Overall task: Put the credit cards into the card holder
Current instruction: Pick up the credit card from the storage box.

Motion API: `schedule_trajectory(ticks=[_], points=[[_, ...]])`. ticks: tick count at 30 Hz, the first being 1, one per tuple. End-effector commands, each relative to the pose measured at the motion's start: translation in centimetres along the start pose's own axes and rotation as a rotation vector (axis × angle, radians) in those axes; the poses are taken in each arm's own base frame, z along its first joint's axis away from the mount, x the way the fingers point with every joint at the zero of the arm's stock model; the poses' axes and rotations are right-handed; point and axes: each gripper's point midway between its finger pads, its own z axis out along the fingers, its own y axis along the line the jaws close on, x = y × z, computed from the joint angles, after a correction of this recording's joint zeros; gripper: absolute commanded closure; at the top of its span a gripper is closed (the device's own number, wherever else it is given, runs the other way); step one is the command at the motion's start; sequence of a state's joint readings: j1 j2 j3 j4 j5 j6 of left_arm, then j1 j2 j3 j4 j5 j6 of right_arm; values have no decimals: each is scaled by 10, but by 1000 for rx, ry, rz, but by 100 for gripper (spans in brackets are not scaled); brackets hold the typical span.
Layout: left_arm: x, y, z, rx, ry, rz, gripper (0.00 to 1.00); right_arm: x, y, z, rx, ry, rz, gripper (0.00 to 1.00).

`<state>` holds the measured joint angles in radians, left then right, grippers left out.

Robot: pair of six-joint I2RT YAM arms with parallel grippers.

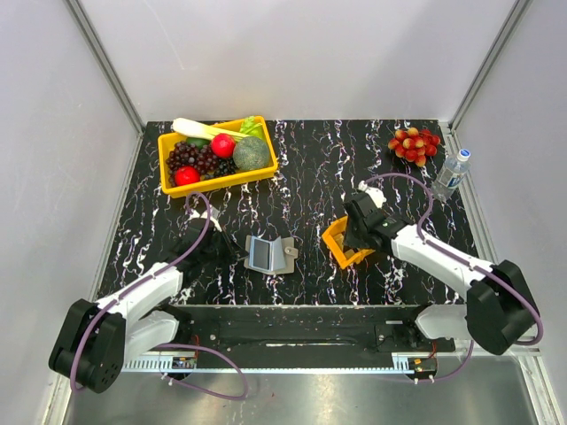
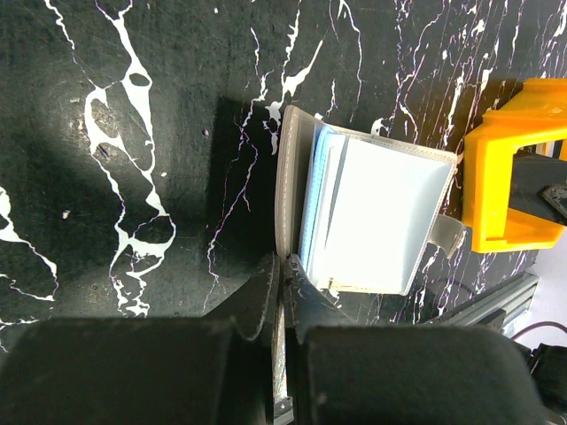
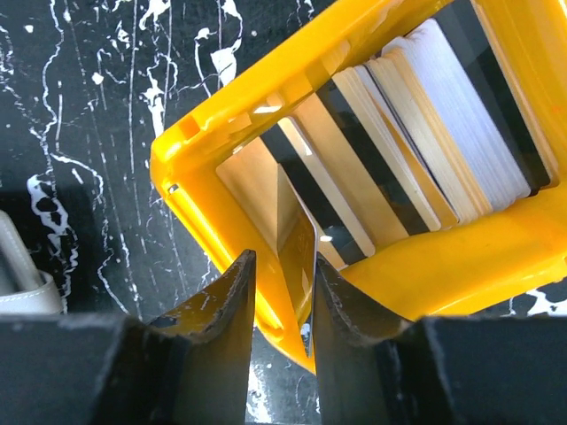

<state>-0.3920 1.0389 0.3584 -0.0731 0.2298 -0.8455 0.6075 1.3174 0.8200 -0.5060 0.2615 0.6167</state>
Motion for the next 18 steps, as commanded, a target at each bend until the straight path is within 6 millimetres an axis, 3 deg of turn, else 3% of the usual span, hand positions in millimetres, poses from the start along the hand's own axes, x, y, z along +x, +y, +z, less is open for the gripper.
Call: schedule_trajectory(ticks=[1, 7, 14, 18], points=[[-8, -16, 0, 60, -20, 24, 100, -4, 9, -9, -67, -33, 101, 66], [-8, -16, 0, 58, -17, 27, 100, -6, 11, -12, -95, -66, 141, 71], [-8, -17, 0, 64, -18, 27, 100, 0, 5, -4, -60, -92, 170, 69], [-7, -16, 0, 60, -17, 26, 100, 3, 9, -2, -48, -105, 165, 77]])
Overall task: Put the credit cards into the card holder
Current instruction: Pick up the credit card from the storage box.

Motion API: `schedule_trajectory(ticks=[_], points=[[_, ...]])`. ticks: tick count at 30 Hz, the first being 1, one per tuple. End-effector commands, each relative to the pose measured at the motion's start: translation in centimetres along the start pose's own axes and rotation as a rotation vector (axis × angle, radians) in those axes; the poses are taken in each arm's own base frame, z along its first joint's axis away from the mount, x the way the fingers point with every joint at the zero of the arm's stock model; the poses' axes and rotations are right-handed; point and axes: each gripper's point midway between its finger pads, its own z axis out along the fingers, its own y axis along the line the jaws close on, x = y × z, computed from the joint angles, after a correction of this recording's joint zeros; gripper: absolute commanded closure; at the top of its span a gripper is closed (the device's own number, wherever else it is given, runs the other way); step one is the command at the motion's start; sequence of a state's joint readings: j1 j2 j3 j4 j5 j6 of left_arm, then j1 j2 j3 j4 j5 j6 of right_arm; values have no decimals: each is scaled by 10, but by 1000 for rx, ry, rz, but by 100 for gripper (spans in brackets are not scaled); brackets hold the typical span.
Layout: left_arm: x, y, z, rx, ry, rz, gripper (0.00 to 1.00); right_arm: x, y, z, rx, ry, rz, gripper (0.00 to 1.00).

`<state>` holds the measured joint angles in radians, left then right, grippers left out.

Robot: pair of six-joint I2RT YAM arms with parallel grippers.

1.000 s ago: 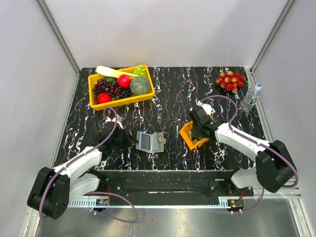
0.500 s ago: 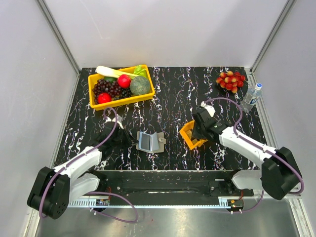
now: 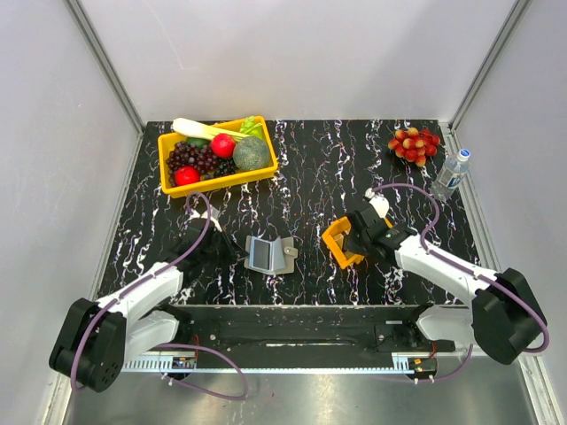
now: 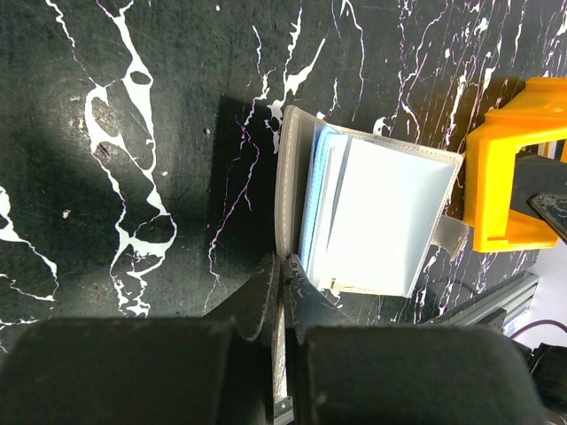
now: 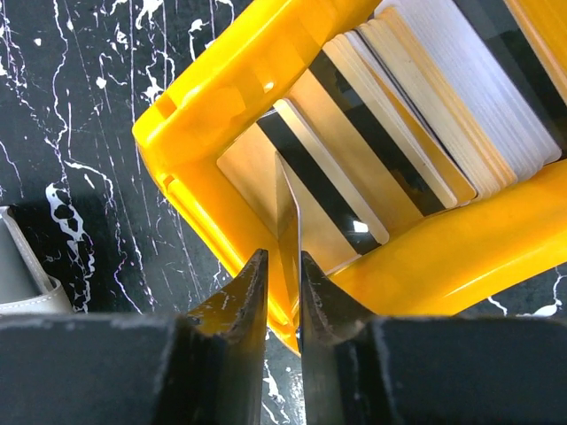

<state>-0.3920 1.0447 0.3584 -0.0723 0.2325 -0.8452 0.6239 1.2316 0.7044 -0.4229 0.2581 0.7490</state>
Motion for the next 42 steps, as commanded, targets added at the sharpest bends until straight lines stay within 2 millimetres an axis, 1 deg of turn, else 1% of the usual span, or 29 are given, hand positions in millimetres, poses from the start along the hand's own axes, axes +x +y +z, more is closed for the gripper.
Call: schedule_trajectory(ticks=[1, 3, 12, 17, 20, 24, 29, 31, 34, 37, 40, 42], points=[[-8, -16, -1, 62, -20, 27, 100, -9, 11, 0, -6, -79, 29, 80], [-9, -17, -1, 64, -22, 27, 100, -9, 14, -1, -6, -95, 29, 83], [-8, -16, 0, 62, -18, 28, 100, -4, 4, 3, 75, -186, 29, 80], [-7, -16, 0, 65, -19, 26, 100, -3, -4, 8, 118, -215, 14, 80], [-8, -16, 0, 65, -22, 25, 100, -5, -5, 10, 123, -238, 10, 82], [-9, -17, -1, 69, -24, 27, 100, -10, -2, 11, 106, -268, 24, 84], [-8, -16, 0, 67, -22, 27, 100, -10, -8, 12, 124, -289, 32, 90], [-7, -16, 0, 66, -20, 27, 100, -10, -7, 11, 110, -290, 39, 87], [-7, -15, 0, 66, -22, 28, 100, -7, -2, 8, 63, -300, 62, 86], [-7, -17, 0, 71, -22, 27, 100, -8, -2, 8, 56, -306, 71, 84], [-7, -17, -1, 71, -22, 27, 100, -10, 1, 5, 44, -311, 64, 94], [-7, -16, -2, 68, -23, 28, 100, -17, 6, -3, 23, -323, 50, 100]])
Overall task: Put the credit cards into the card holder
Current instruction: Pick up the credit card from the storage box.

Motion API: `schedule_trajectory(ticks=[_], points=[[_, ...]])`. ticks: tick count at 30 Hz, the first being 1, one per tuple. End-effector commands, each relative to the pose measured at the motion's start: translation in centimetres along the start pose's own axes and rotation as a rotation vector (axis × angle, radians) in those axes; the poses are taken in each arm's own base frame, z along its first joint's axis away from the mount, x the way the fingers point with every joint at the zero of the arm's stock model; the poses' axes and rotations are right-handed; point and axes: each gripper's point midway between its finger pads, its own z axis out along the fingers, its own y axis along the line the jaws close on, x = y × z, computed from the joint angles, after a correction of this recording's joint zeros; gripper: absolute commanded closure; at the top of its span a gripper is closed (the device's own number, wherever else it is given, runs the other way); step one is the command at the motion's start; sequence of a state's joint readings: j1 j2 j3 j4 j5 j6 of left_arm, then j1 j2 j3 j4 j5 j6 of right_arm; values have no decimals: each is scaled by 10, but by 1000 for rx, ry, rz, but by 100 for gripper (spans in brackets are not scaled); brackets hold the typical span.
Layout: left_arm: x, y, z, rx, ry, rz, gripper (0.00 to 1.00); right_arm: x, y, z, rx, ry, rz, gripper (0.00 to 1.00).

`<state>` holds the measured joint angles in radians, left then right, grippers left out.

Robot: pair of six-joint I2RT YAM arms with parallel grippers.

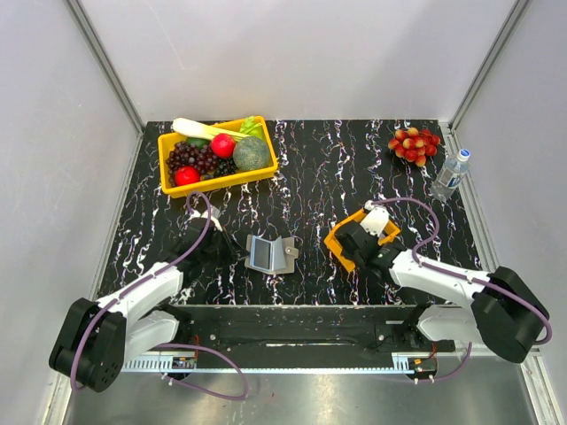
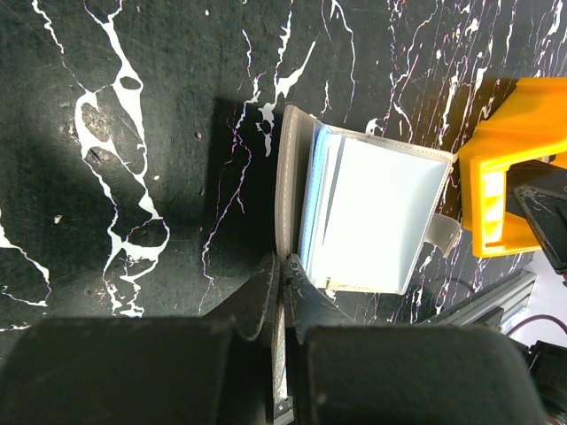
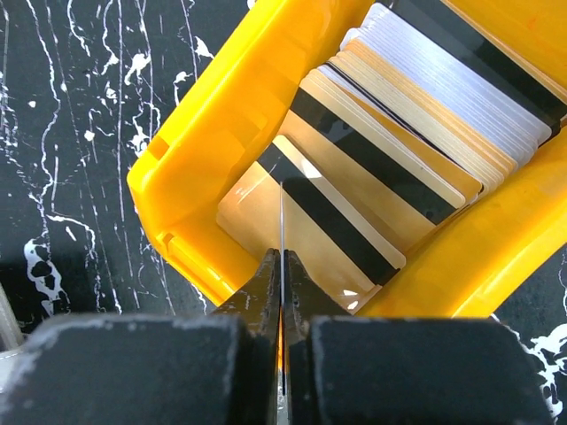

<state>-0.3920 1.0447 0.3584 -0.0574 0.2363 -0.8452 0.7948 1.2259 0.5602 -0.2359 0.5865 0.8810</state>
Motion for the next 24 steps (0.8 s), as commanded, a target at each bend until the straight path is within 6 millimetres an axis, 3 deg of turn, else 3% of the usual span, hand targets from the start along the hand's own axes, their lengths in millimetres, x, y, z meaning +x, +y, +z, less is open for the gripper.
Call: schedule_trajectory(ticks=[1, 8, 11, 13, 19, 24], points=[[-5, -13, -2, 51, -17, 24, 100, -31, 15, -15, -58, -91, 33, 100], [-6, -13, -3, 47, -16, 35, 100, -57, 34, -58, -222, -57, -66, 100], [-6, -13, -3, 47, -16, 37, 100, -53, 60, -76, -417, 105, -126, 100], [-7, -14, -3, 49, -18, 37, 100, -38, 73, -85, -506, 273, -214, 100], [-5, -14, -3, 52, -12, 40, 100, 10, 75, -99, -527, 769, -453, 100], [-5, -15, -2, 58, -5, 39, 100, 29, 79, -104, -570, 982, -506, 100]])
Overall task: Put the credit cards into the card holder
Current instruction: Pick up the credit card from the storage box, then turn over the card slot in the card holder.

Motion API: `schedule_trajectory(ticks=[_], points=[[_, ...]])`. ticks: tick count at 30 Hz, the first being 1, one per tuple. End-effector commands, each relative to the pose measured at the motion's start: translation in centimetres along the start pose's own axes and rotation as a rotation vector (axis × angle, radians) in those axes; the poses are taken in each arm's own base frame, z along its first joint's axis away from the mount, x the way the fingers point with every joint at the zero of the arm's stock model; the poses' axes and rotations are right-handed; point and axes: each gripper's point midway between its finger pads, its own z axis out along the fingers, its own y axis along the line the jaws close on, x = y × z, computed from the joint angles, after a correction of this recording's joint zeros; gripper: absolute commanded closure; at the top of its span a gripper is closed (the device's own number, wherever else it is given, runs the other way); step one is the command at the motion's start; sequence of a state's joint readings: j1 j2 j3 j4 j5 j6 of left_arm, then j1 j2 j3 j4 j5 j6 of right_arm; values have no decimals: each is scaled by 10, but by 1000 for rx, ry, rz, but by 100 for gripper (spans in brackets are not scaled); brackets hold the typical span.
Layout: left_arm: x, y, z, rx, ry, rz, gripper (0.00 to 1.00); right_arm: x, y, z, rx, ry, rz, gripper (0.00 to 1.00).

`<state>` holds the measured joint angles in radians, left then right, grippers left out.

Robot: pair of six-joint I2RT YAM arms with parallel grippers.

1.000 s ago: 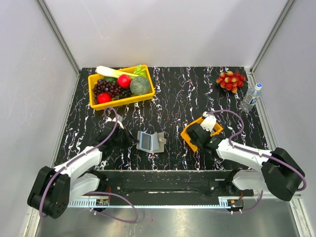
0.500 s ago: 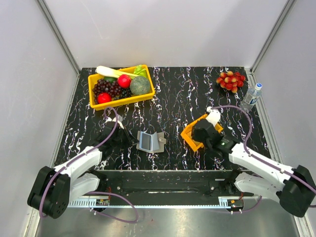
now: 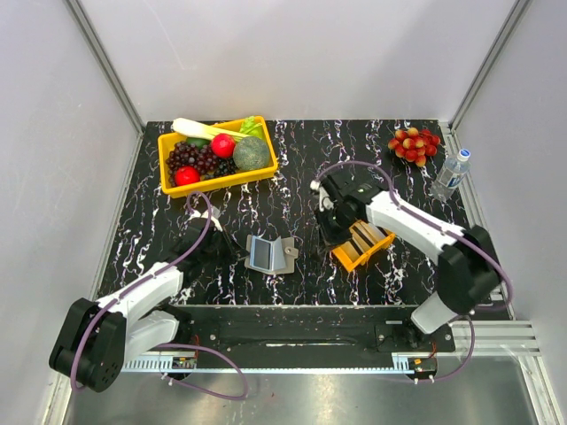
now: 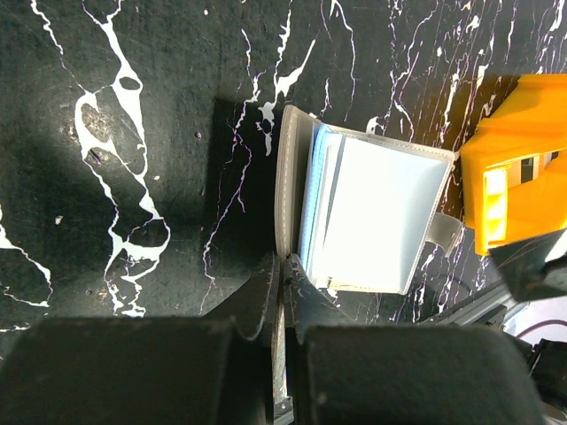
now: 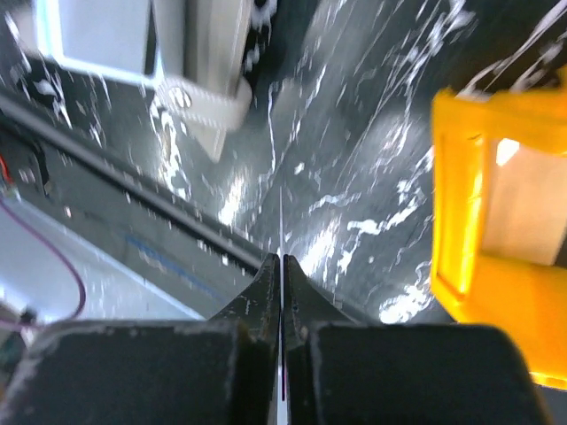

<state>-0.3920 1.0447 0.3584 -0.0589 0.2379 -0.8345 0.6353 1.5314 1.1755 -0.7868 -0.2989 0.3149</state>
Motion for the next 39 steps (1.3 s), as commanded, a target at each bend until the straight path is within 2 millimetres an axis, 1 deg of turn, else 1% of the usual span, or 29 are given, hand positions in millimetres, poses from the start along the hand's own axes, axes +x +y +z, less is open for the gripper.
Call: schedule_trajectory(ticks=[1, 5, 8, 10, 14, 18, 21, 23, 25, 28, 33, 36, 39], points=[[-6, -15, -1, 59, -9, 31, 100, 45, 15, -13, -124, 310, -59, 100], [-7, -18, -1, 66, -3, 41, 100, 47, 1, 0, -55, 419, -66, 100], [-8, -20, -2, 69, -8, 43, 100, 40, -11, 10, 30, 429, -59, 97], [-8, -21, -3, 72, -6, 44, 100, 37, -11, 16, 26, 435, -57, 94], [-9, -24, -3, 80, -6, 42, 100, 36, -17, 31, 65, 465, -54, 90], [-9, -24, -3, 81, -2, 41, 100, 32, -20, 46, 87, 482, -56, 88], [-8, -24, -2, 81, 2, 41, 100, 27, -20, 53, 99, 466, -62, 89], [-8, -24, -1, 81, 2, 40, 100, 23, -21, 57, 122, 444, -54, 92], [-8, -23, -1, 80, 1, 38, 100, 20, -17, 60, 106, 424, -52, 94], [-7, -21, 0, 77, 6, 37, 100, 16, -10, 61, 97, 385, -51, 100], [-6, -22, 1, 82, 9, 37, 100, 4, 10, 58, 85, 313, -18, 100], [-7, -23, 0, 83, 8, 36, 100, 1, 22, 56, 63, 313, -19, 100], [-7, -24, -1, 82, 11, 38, 100, -3, 28, 47, 68, 318, -54, 100]])
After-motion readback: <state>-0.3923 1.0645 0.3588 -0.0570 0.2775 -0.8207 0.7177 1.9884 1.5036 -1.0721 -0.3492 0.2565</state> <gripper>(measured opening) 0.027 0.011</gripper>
